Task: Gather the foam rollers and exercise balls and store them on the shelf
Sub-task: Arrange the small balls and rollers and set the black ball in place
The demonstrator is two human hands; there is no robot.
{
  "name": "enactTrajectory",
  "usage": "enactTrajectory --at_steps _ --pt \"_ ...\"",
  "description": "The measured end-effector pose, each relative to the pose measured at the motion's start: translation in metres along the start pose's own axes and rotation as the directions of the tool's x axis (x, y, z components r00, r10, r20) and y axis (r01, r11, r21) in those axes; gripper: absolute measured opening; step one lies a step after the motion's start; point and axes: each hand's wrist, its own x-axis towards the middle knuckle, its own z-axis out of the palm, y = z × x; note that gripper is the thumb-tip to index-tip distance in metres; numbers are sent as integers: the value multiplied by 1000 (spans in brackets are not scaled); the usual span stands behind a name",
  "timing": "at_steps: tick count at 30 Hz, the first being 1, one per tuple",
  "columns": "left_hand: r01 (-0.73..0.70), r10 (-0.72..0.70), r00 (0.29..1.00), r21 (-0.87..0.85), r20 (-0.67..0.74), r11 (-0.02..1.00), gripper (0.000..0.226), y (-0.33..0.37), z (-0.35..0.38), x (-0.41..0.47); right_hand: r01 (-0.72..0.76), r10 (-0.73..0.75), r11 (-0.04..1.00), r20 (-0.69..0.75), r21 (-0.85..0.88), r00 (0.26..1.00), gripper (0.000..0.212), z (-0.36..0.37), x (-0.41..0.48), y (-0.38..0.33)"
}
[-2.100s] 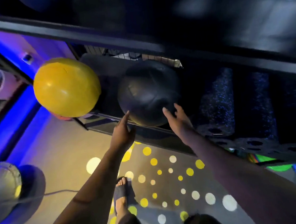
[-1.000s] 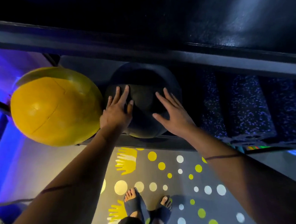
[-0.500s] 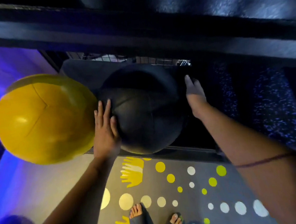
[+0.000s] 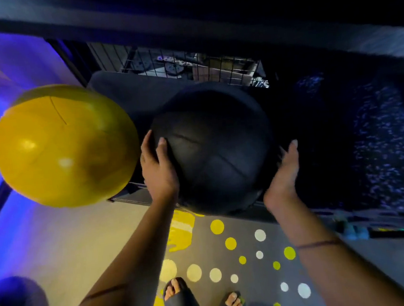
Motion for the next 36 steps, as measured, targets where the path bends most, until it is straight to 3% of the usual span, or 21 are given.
enactTrajectory --at_steps 2,4,5,7,9,10,12,14,17,19,21,23,25,29,32,36 --pt "-37 25 980 60 196 998 57 -6 -1 30 41 -41 999 -62 12 997 61 -13 -27 14" --pt "-131 59 946 207 319 970 54 5 5 55 30 -71 979 -197 -200 978 55 -21 -40 23" --pt "-115 44 962 254 268 960 51 14 11 65 15 -125 932 -280 -363 952 52 -26 -40 22" --pt "-56 53 998 303 17 951 46 37 20 67 29 -324 754 -332 -657 886 40 -30 -31 4" --pt "-20 36 996 187 -85 982 48 42 24 40 88 -478 584 -254 -807 841 37 -32 -3 -20" --pt "-42 50 998 158 -49 987 53 38 26 17 127 -499 528 -186 -840 846 42 -34 20 -32" --pt "-97 75 984 126 164 987 73 25 33 -36 142 -413 531 -109 -835 904 70 -34 57 -49" --pt "-120 75 945 123 318 985 95 14 46 -62 13 -168 661 -131 -750 977 95 -36 85 -51" --pt "-60 8 943 145 332 988 109 17 64 -52 -129 97 780 -85 -612 992 117 -48 110 -46" --pt "-42 -2 950 136 311 990 106 20 63 -37 -96 72 826 -64 -555 995 103 -55 112 -42" --pt "-36 -9 961 156 277 987 98 18 56 -17 -68 -8 762 -115 -644 993 71 -59 108 -38" --pt "-3 -38 968 164 248 987 96 14 49 4 -8 -68 482 -46 -876 997 44 -61 102 -32" --pt "70 -101 962 128 254 989 100 11 41 20 92 -111 239 67 -967 992 31 -54 96 -24" --pt "131 -152 947 90 285 987 93 3 28 28 107 -259 189 56 -976 964 21 -29 96 -32" --pt "134 -144 950 57 278 989 90 4 27 22 117 -280 85 89 -989 956 21 -25 93 -38" --pt "185 -189 938 42 290 982 94 3 23 18 199 -355 109 149 -974 923 28 -30 72 -36"
